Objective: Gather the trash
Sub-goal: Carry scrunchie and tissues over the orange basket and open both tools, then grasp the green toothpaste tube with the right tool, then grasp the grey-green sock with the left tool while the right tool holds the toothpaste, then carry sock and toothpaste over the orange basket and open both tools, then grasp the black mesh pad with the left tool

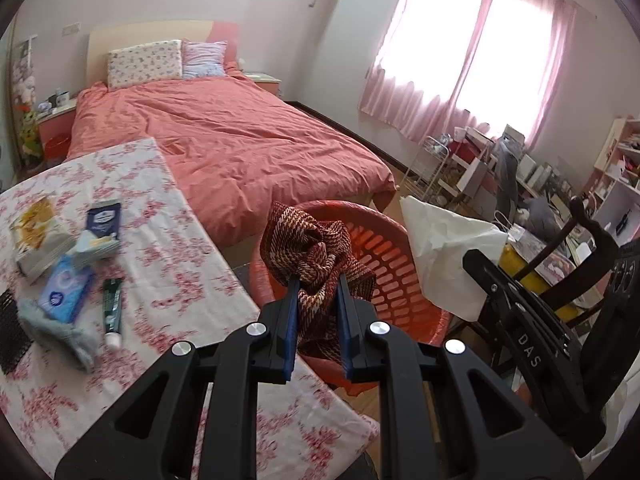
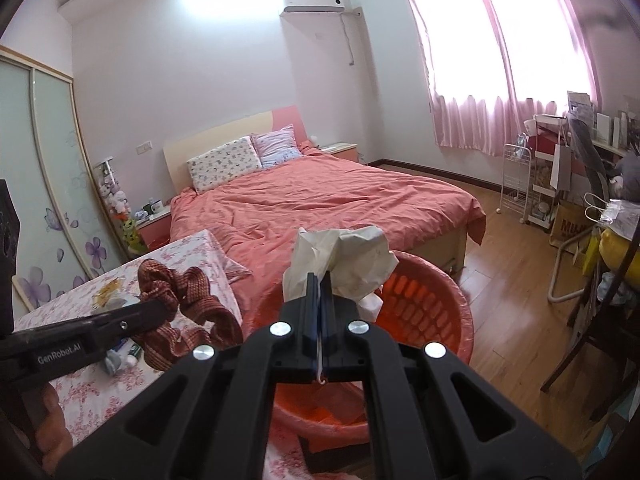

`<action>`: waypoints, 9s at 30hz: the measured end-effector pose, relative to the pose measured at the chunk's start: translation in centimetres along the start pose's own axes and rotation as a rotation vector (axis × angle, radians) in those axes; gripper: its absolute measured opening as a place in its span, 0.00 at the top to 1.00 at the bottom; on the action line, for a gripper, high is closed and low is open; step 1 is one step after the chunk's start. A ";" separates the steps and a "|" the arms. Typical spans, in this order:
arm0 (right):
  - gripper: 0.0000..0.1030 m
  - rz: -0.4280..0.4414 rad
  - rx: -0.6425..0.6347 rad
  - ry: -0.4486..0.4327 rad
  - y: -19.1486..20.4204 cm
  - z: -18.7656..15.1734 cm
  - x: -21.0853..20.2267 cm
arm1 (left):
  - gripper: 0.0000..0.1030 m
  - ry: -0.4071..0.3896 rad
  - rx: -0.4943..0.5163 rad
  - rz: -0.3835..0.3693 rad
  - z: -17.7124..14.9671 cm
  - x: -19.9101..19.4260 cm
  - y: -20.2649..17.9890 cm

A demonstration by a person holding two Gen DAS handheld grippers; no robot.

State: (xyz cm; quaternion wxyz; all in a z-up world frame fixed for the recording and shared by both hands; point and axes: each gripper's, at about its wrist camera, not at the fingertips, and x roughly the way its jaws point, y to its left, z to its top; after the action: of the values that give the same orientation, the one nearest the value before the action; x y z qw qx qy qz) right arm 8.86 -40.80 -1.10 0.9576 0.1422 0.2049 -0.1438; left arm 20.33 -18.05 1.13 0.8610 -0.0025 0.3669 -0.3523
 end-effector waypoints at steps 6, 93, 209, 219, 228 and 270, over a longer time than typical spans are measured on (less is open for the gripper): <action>0.98 -0.012 0.018 0.001 -1.4 0.0 1.0 | 0.84 0.026 0.014 -0.016 0.1 1.8 -1.1; 0.81 0.239 -0.328 0.475 25.8 -8.9 13.3 | 0.16 0.004 -0.368 0.622 -9.3 -12.9 24.1; 0.68 -0.075 0.066 0.108 -4.4 -0.4 5.5 | 0.61 0.140 -0.021 -0.075 0.2 7.7 -2.8; 0.57 -0.097 0.076 0.124 -4.4 -1.3 5.1 | 0.46 0.143 -0.041 0.004 -0.1 6.5 -0.9; 0.49 -0.071 0.032 0.135 -1.3 -1.7 4.5 | 0.36 0.098 -0.037 0.185 -1.6 2.0 4.7; 0.48 0.159 -0.223 0.272 15.4 -5.2 5.0 | 0.61 0.046 -0.335 0.579 -5.9 -7.5 27.5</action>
State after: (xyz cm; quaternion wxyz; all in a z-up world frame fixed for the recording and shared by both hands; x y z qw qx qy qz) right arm 16.56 -26.00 -4.50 0.9392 0.0690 0.3355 -0.0235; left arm 29.63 8.73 -5.67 0.9044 -0.0315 0.4246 -0.0281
